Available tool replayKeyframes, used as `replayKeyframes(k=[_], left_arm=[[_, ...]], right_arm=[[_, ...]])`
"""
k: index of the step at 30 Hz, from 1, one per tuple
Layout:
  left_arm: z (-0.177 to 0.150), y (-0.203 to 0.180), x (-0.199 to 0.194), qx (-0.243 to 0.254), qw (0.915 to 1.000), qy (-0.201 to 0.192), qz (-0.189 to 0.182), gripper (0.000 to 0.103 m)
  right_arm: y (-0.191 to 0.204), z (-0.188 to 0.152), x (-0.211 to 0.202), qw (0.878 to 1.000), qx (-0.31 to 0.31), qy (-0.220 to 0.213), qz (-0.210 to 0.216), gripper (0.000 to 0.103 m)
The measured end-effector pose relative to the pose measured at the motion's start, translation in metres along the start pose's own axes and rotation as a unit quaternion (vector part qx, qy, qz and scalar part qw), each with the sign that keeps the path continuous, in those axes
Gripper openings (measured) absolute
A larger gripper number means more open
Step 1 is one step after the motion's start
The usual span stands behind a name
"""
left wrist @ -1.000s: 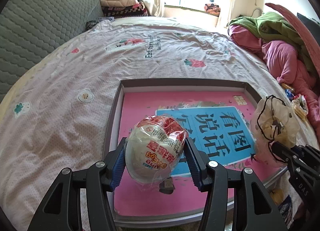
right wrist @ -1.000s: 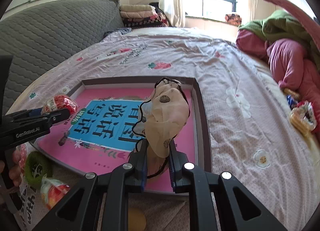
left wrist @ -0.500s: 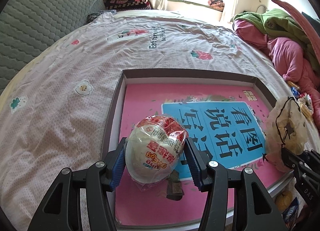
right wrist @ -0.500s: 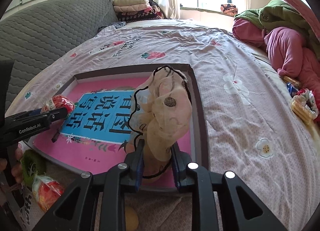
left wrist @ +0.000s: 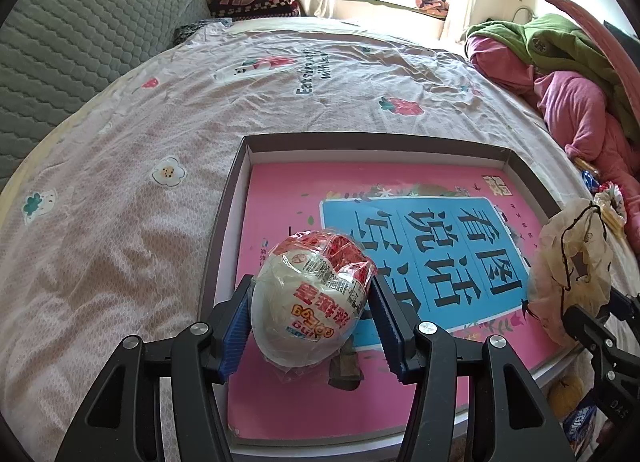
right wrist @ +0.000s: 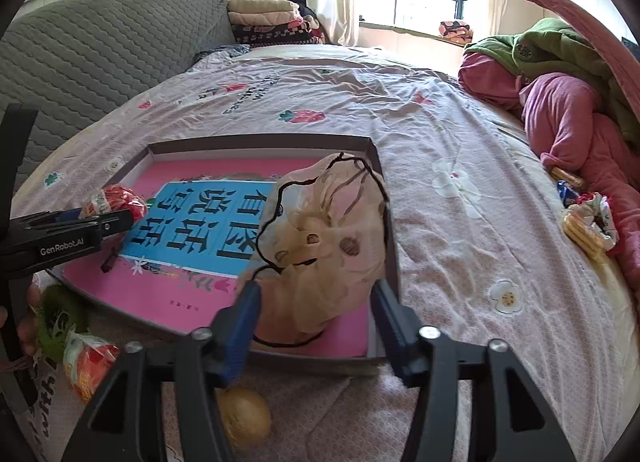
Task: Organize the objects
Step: 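Lower the mesh bag and Kinder egg into the tray and open both tools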
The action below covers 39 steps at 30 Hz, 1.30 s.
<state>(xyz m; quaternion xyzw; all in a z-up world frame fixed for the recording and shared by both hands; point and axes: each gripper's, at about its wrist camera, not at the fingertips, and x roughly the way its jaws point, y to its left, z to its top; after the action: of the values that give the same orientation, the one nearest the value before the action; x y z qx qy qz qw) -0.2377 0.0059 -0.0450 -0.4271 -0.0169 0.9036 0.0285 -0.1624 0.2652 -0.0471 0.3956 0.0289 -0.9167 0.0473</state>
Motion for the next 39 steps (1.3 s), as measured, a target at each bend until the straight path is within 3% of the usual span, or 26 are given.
replayKeyframes(k=[8,16,26,39], left_arm=[[-0.004,-0.001,-0.008,-0.011,0.9999,0.010,-0.006,0.059],[-0.007,0.000,-0.022,-0.010,0.9998,0.012,-0.009,0.069],[-0.015,0.002,-0.031,-0.013,0.9995,0.023,-0.017,0.069],[-0.025,0.000,-0.071,0.004,0.9998,-0.016,-0.014,0.069]], right_arm=[[0.001,-0.002,-0.008,1.000,-0.002,-0.003,-0.001,0.060],[-0.001,-0.003,-0.020,1.000,0.001,-0.013,-0.008,0.064],[0.000,-0.004,-0.036,1.000,0.007,-0.023,-0.008,0.064],[0.008,-0.007,-0.059,0.999,0.004,-0.036,-0.003,0.064]])
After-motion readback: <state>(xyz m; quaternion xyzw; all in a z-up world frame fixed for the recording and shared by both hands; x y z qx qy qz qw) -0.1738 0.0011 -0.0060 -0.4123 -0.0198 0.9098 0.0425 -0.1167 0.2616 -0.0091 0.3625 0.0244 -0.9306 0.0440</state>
